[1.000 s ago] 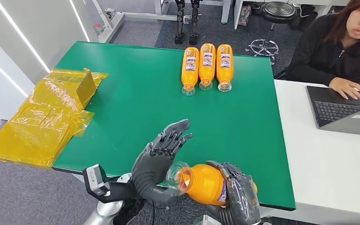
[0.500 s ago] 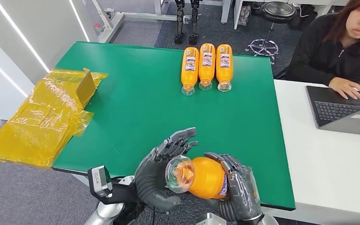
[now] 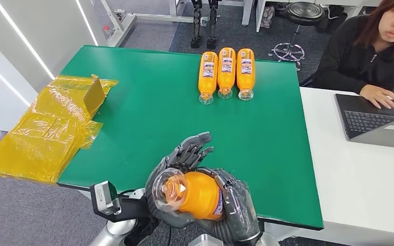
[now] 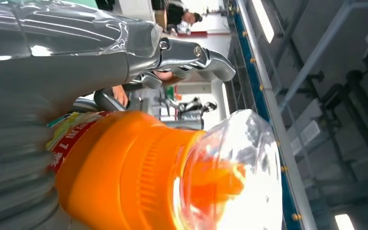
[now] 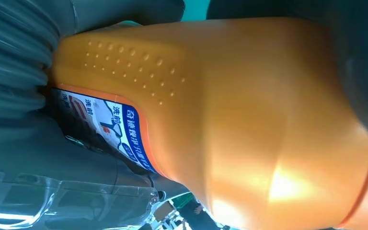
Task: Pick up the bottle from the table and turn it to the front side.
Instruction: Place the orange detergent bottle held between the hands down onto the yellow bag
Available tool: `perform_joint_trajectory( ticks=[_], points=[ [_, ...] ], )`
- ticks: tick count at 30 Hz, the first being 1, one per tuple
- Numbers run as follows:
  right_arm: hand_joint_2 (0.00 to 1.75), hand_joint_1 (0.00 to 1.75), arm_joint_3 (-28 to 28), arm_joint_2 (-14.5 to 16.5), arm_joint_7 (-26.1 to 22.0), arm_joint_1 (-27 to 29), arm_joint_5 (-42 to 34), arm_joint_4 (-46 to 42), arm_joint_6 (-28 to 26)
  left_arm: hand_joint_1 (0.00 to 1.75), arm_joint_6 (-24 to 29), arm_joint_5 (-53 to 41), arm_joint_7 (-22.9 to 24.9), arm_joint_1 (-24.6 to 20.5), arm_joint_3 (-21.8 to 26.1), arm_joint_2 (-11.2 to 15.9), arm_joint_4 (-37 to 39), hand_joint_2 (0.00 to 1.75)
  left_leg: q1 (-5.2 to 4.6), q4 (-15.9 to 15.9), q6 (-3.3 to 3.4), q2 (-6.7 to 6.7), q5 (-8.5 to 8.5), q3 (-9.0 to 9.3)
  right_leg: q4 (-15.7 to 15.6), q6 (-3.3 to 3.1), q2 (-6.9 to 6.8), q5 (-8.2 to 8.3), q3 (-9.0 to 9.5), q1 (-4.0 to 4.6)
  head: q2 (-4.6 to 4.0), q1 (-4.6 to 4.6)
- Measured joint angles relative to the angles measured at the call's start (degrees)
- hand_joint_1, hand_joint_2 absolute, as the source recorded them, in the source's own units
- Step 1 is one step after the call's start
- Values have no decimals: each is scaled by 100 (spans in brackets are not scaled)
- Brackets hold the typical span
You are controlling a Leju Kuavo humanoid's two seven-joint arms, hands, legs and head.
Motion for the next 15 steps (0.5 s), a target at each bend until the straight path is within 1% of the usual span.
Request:
perform_joint_trajectory(
  ticks=[2,3,10,15],
  points=[
    [175,175,1,84,31,-30,3,39,38,138,50,-28,0,0,4,2,-24,175,0,0,0,0,0,0,0,0,0,0,0,0,0,0],
    [175,175,1,122,53,-46,4,55,53,175,67,-35,0,0,9,3,-34,175,0,0,0,0,0,0,0,0,0,0,0,0,0,0],
    [175,175,-73,327,179,-98,116,102,207,175,125,-59,42,-38,98,-15,-73,175,0,0,0,0,0,0,0,0,0,0,-1,0,0,0],
    [175,175,-168,418,230,-89,228,128,348,175,118,-88,107,-86,130,-92,-85,175,0,0,0,-1,0,0,0,0,0,0,0,0,0,1]
  ],
)
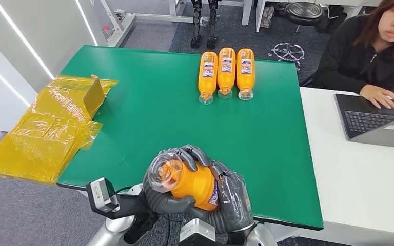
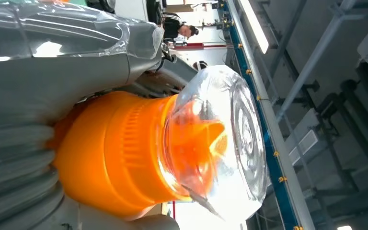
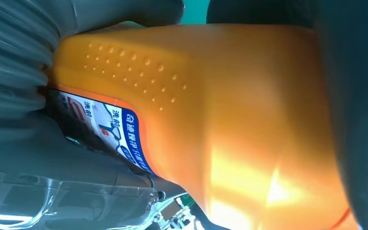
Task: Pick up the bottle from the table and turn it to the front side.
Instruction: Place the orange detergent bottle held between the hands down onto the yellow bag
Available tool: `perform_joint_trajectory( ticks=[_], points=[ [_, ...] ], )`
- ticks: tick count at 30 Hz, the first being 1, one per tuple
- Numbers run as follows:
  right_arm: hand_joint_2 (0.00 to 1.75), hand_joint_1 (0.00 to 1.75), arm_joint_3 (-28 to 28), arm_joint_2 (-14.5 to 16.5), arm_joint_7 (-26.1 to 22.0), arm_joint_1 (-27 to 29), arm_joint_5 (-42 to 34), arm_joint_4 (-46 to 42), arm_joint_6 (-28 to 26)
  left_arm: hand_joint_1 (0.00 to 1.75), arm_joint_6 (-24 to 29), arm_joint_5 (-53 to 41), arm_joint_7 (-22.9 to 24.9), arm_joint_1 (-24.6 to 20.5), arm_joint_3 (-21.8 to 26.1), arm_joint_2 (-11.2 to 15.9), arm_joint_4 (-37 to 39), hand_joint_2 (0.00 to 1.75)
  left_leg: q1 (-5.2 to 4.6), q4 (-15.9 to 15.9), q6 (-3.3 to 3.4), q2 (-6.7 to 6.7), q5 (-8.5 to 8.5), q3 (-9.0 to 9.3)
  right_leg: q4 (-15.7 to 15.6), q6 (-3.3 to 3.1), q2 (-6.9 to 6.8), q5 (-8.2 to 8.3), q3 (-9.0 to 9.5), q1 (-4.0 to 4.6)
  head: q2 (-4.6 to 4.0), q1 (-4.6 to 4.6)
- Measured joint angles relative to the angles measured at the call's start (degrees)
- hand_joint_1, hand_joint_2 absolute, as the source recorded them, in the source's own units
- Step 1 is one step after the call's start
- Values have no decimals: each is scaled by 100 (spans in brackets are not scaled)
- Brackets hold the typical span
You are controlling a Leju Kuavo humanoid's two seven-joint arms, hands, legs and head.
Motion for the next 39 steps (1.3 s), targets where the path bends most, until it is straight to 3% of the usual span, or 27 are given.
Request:
perform_joint_trajectory(
  ticks=[9,13,26,39],
  points=[
    [175,174,-109,62,21,57,104,27,108,175,54,-76,51,-87,18,-44,0,175,0,0,0,0,0,0,0,0,0,0,0,0,0,0],
    [175,0,-128,107,10,58,159,49,113,175,74,-89,62,-110,27,-49,3,175,0,0,0,0,0,0,0,0,0,0,0,0,0,1],
    [175,0,-223,272,-19,98,371,72,-74,175,310,-184,105,-179,79,-86,103,175,0,0,0,-1,0,0,0,0,-1,0,0,0,0,3],
    [175,0,-370,292,-267,223,301,150,-410,175,992,-925,-157,-939,463,-255,1223,175,1,1,-6,4,5,3,1,-7,6,5,-1,1,0,2]
  ],
)
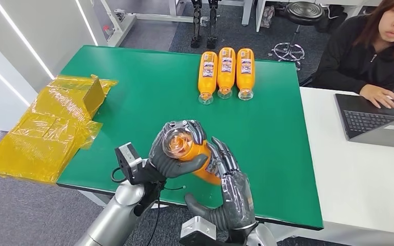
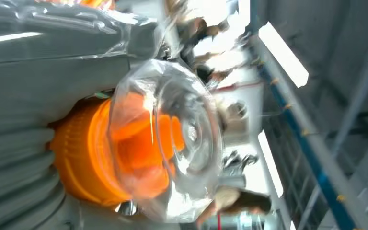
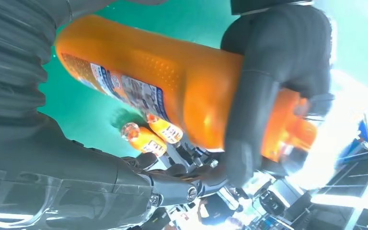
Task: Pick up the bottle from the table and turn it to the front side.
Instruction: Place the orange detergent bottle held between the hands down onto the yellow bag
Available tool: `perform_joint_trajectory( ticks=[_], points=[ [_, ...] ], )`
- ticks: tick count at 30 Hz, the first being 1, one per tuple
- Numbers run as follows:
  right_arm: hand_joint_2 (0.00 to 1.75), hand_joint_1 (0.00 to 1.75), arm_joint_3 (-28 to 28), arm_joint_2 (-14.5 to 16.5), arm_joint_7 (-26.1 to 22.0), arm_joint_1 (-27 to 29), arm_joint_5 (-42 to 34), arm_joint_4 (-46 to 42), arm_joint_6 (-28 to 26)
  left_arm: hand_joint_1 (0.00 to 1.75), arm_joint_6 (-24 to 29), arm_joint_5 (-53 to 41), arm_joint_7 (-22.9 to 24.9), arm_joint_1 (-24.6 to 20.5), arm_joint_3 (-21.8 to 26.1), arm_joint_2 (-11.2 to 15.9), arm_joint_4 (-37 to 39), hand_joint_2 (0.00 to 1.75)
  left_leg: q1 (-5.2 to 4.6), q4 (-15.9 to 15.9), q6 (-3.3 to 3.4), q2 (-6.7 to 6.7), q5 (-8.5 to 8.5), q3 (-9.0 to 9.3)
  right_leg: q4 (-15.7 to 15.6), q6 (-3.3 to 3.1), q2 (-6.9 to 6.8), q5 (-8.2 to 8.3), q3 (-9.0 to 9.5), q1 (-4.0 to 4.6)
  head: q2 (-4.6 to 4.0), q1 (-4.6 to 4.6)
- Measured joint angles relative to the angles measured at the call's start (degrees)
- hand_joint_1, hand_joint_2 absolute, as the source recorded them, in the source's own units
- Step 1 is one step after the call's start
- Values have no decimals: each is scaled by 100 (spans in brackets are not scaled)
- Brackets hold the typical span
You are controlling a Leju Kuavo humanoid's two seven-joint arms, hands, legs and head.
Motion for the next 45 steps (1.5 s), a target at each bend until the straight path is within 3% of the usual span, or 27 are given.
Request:
perform_joint_trajectory(
  ticks=[8,14,19,25,28,33,38,45],
  points=[
    [175,0,239,-185,-359,-71,-707,317,-516,175,737,-709,-182,-782,513,6,1026,175,0,0,-6,0,6,-2,2,-4,0,3,0,0,0,1],
    [175,0,562,-345,-586,-258,-1135,645,-573,175,1660,-1670,-110,-1333,1018,213,1713,175,2,0,-9,5,10,-1,5,-10,7,8,-3,1,0,0],
    [175,0,770,-352,-505,-521,-1266,774,-445,175,2734,-3355,426,-1917,1123,451,2490,175,4,0,-12,5,17,-1,9,-12,7,9,-6,2,0,0],
    [175,0,861,-357,-386,-618,-1286,804,-459,175,3384,-5418,1454,-2696,886,595,3541,175,2,1,-12,4,19,-2,9,-11,6,10,-5,1,0,0],
    [175,0,862,-373,-368,-622,-1298,819,-509,175,3358,-6379,1965,-3044,483,660,4037,175,1,1,-12,4,18,-3,9,-10,7,10,-5,1,0,0],
    [175,0,862,-402,-380,-648,-1406,858,-517,175,2922,-7048,2360,-3352,-39,736,4585,175,1,1,-12,6,18,-3,9,-10,9,10,-6,0,0,0],
    [175,0,862,-431,-406,-688,-1492,901,-438,175,2430,-7387,2750,-3383,-378,815,4960,175,4,0,-12,6,18,-2,10,-11,9,10,-7,1,0,0],
    [175,0,862,-554,-431,-647,-1564,955,-419,175,2001,-7463,3224,-3275,-503,963,5284,175,3,0,-12,6,18,-3,11,-11,9,10,-7,2,0,1]
  ],
)
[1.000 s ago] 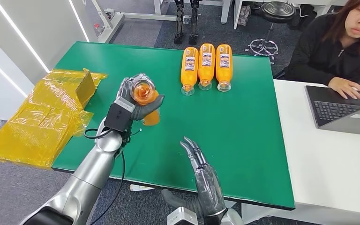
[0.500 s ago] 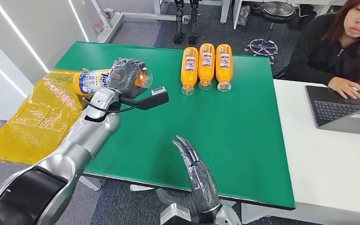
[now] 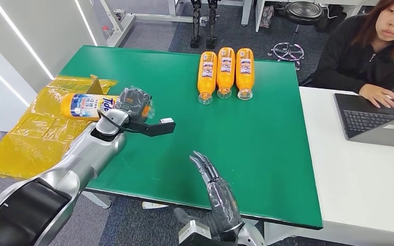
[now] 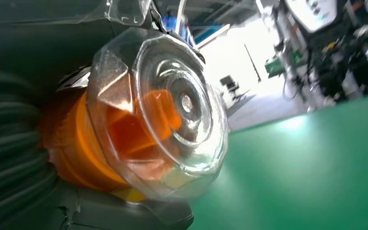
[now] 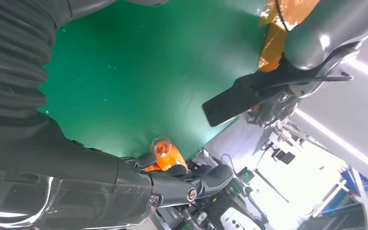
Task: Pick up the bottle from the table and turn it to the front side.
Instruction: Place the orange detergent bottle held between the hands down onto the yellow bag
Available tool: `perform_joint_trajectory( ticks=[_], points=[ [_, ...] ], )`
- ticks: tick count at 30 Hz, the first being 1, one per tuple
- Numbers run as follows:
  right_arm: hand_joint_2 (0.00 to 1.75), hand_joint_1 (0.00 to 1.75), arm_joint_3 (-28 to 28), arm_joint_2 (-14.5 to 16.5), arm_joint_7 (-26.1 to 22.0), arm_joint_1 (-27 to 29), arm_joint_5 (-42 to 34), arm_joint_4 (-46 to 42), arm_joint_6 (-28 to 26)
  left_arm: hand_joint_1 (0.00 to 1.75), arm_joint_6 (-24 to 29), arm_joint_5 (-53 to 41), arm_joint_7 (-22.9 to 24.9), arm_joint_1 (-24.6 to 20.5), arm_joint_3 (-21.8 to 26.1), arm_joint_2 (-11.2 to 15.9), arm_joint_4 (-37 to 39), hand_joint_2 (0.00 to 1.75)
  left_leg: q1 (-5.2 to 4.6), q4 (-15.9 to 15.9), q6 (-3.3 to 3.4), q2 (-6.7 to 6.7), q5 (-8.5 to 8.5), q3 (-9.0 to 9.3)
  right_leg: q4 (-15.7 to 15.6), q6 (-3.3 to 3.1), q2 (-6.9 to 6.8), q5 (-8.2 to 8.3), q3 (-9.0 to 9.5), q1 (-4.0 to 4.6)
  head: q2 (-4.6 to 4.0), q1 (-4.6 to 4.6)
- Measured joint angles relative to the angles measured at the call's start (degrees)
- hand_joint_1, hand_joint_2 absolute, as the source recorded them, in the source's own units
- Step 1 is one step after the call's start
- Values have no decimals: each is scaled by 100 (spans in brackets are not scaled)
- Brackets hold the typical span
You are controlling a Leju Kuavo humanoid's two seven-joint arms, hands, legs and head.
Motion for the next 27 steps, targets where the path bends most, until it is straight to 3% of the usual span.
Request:
perform_joint_trajectory(
  ticks=[7,8,10,12,14,27],
  points=[
    [175,0,0,-162,14,257,-14,-9,43,175,-305,-2,564,228,-1,270,192,175,0,0,0,0,-1,-1,-2,0,1,0,-1,0,0,-1],
    [175,0,0,-177,19,284,-22,-15,81,168,-318,2,629,263,-1,318,212,175,0,0,-1,1,-1,-1,-2,0,2,0,-1,0,0,-1],
    [175,0,0,-198,40,315,-32,-34,168,127,-336,5,740,331,-1,412,251,175,0,0,-1,1,-1,0,-2,0,2,0,-3,0,0,-1],
    [175,0,-1,-209,77,329,-21,-57,229,45,-333,2,818,388,-1,482,278,175,0,0,-1,1,-1,0,-2,0,1,0,-3,0,0,-1],
    [175,0,-2,-219,136,351,6,-101,278,0,-322,-14,887,424,-1,525,296,175,0,0,-1,0,0,-1,-1,0,-1,0,-3,0,0,-1],
    [175,0,-129,-267,259,608,213,-478,451,0,-257,-296,1040,438,-1,528,329,175,-1,1,-1,1,0,0,-4,0,1,0,-2,-1,0,-1]
  ],
)
